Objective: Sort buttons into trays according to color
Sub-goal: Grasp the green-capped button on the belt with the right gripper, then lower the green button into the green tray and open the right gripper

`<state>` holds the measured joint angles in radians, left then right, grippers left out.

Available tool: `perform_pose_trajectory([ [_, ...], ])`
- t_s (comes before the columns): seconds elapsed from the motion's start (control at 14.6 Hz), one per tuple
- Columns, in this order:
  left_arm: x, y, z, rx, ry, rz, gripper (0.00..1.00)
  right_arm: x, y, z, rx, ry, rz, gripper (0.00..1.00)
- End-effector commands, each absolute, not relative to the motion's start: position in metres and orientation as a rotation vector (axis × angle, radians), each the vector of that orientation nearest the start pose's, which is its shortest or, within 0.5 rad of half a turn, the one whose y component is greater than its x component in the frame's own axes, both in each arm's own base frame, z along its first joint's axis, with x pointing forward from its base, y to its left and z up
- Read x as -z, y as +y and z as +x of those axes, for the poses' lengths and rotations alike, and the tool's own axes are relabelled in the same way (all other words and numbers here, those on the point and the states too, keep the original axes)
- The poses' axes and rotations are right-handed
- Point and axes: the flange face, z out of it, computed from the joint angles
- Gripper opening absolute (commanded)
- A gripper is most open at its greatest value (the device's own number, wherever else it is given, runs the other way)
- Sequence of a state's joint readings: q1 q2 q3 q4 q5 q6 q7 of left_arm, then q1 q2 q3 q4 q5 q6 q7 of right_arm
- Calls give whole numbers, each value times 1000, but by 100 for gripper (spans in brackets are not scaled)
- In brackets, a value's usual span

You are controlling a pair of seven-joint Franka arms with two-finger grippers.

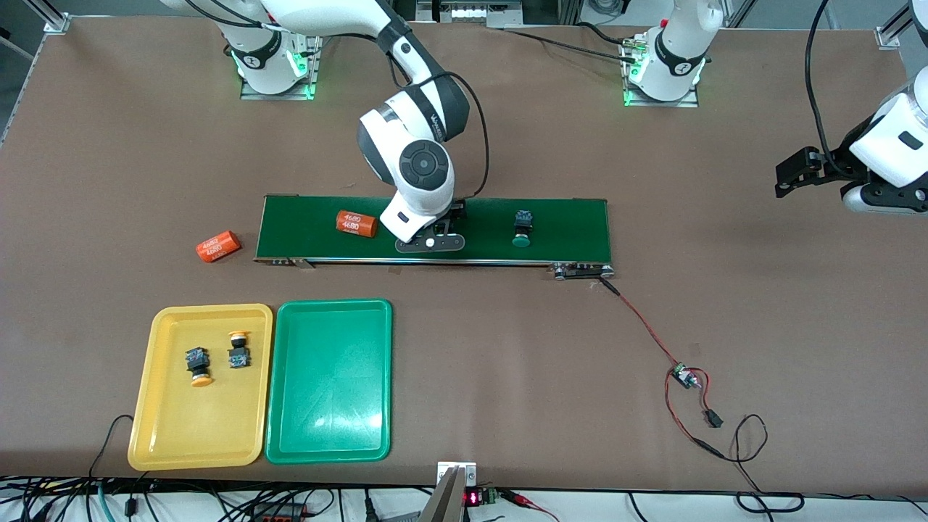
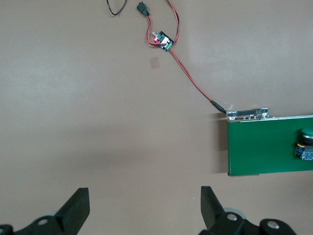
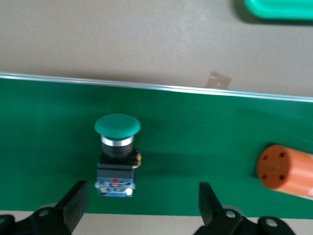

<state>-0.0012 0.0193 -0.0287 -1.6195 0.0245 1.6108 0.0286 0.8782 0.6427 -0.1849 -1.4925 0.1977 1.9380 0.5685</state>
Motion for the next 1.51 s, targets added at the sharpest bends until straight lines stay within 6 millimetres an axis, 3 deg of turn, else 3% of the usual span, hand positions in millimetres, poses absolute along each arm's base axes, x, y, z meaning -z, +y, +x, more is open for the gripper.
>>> perform_pose_trajectory([
  [0.0, -601, -14, 564, -46, 109, -3122, 100, -279, 466, 511, -307, -73, -3166, 100],
  [0.14, -601, -18, 564, -48, 116, -3122, 100, -266, 465, 512, -314, -75, -3175, 98],
  [0.41, -602, -25, 564, -41, 137, -3116, 100, -248, 463, 512, -324, -74, -3191, 81],
  [0.48, -602, -27, 564, -40, 147, -3104, 100, -244, 463, 512, -325, -71, -3196, 71],
  [0.55, -604, -29, 563, -37, 156, -3095, 100, -242, 463, 512, -330, -61, -3196, 51],
  [0.82, -614, -38, 564, -8, 182, -3095, 100, -254, 455, 526, -300, -56, -3178, 15],
  [1.03, -613, -38, 564, -8, 179, -3097, 100, -299, 433, 570, -220, 11, -3142, 4],
  [1.1, -612, -37, 564, -13, 177, -3097, 100, -307, 415, 590, -192, 64, -3129, 2],
  [1.24, -612, -33, 564, -16, 170, -3099, 100, -311, 385, 617, -130, 139, -3116, 1],
  [1.44, -612, -33, 565, -11, 168, -3099, 100, -302, 320, 667, 10, 131, -3088, 0],
])
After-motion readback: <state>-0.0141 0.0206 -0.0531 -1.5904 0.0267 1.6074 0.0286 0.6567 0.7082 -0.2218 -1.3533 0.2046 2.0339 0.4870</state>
